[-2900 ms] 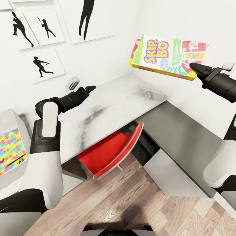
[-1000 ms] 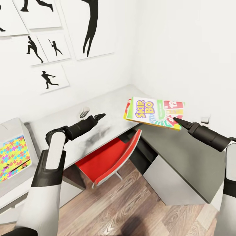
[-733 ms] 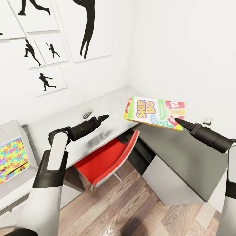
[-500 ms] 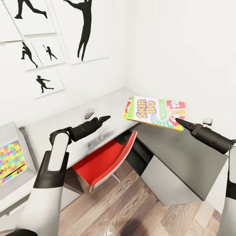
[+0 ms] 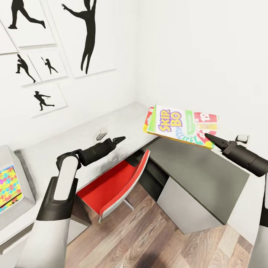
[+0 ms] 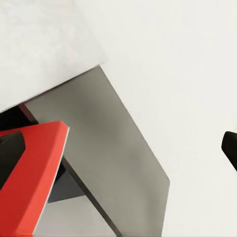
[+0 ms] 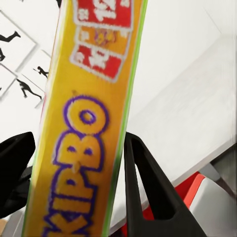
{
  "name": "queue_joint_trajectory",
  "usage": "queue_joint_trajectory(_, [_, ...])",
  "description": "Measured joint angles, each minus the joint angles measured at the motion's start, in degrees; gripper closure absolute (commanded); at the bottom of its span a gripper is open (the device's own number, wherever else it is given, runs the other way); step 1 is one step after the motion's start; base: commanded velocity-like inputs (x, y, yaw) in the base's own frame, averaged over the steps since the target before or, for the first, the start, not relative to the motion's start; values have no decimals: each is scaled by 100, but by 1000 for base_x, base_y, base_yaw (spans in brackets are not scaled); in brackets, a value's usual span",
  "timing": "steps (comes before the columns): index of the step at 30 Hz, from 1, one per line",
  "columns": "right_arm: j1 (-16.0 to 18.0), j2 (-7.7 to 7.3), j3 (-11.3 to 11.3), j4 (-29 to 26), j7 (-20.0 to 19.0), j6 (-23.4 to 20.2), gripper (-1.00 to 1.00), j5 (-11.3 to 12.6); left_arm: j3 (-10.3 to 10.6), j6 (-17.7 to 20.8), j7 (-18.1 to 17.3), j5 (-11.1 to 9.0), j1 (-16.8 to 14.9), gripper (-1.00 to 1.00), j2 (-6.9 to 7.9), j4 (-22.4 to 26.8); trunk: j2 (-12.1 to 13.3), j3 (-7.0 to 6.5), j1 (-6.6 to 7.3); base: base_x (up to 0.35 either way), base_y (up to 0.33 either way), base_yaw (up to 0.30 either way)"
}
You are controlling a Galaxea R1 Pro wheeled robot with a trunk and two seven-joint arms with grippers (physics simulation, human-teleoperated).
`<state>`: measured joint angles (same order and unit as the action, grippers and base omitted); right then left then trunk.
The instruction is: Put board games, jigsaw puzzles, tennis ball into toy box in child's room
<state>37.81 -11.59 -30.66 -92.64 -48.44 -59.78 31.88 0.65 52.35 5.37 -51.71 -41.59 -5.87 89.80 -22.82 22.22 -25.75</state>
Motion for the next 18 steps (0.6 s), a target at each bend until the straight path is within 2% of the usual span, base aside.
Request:
queue_joint_trajectory(6, [-8, 4, -116, 0, -40, -1, 100, 13, -19, -1, -20, 0, 231, -100, 22, 114, 0, -56, 0, 0, 0, -114])
queue_joint_trajectory(12, [-41, 8, -136, 0, -99, -3, 100, 23, -16, -6, -28, -1, 328, -100, 32, 159, 0, -112, 0, 0, 0, -114])
queue_joint_trajectory(16, [-156, 14, -130, 0, -132, 7, 100, 4, -21, -8, -31, -1, 394, -100, 47, 174, 0, -149, 0, 0, 0, -114])
queue_joint_trajectory(18, [-318, 36, -118, 0, -154, -1, 100, 13, -35, -13, -37, 1, 477, -100, 60, 183, 0, -167, 0, 0, 0, -114])
